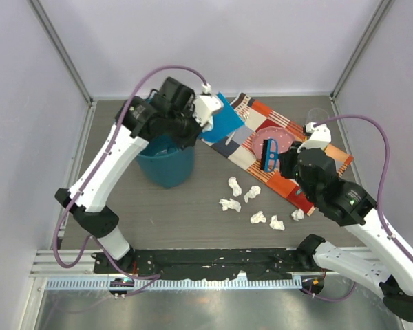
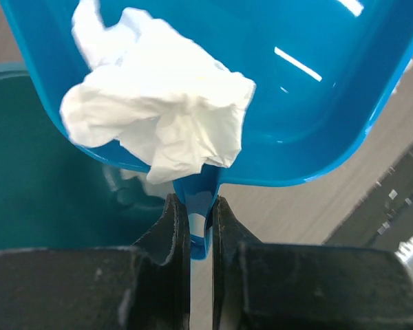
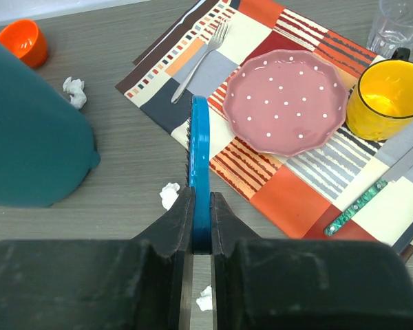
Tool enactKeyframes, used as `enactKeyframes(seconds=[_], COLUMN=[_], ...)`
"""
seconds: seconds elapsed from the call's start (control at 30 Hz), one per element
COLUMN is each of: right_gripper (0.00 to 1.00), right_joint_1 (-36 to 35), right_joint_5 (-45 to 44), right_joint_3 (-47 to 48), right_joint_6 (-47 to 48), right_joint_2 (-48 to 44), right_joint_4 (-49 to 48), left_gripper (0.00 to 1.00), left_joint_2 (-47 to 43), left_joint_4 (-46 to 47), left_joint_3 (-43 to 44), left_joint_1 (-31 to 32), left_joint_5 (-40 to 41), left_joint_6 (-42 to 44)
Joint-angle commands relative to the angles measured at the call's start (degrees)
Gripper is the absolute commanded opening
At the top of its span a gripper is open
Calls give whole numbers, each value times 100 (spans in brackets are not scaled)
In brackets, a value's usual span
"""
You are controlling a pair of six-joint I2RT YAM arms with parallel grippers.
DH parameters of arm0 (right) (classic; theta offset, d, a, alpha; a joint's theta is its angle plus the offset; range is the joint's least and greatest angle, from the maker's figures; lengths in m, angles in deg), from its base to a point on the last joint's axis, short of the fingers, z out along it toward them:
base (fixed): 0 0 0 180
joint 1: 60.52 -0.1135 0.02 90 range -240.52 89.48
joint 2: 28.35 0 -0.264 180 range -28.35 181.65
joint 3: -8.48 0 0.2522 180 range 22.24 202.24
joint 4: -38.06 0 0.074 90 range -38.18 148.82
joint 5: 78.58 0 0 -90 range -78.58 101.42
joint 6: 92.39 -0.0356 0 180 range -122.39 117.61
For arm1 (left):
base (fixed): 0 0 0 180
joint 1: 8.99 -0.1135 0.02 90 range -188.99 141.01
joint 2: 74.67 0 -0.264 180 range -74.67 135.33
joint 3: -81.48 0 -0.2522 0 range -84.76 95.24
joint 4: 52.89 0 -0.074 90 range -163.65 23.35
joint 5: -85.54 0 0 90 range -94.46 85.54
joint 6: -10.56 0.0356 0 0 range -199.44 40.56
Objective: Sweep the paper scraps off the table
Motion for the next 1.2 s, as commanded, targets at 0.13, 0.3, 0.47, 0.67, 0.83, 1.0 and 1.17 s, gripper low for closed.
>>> enactKeyframes(seconds=[0.13,0.3,0.47,0.67,0.83,1.0,1.17], right_gripper=[1,1,1,1,1,1,1], right_joint_1=[17,17,17,8,17,17,17], right_joint_5=[177,406,520,599,757,1179,829], right_joint_3=[-37,-72,-81,-98,-107,156,403], right_joint_6=[-19,33,69,69,148,183,-10], right_joint_2=[-28,95,165,139,69,279,508], right_joint_4=[-245,-377,-500,-509,-483,-132,492], left_gripper=[0,0,0,0,0,0,0], left_joint_2=[-315,-1151,-1854,-2075,-2181,-2225,-2260], left_joint_4=[-399,1410,3389,4901,6287,8552,9999], left_joint_3=[897,-683,-2381,-3410,-4209,-4930,-5493], left_joint_1=[-960,-1040,-1040,-1057,-1049,-1057,-1049], left_joint_5=[2155,4093,5439,6118,6530,6812,6804], left_joint_6=[757,2162,3930,5327,6504,8190,9371])
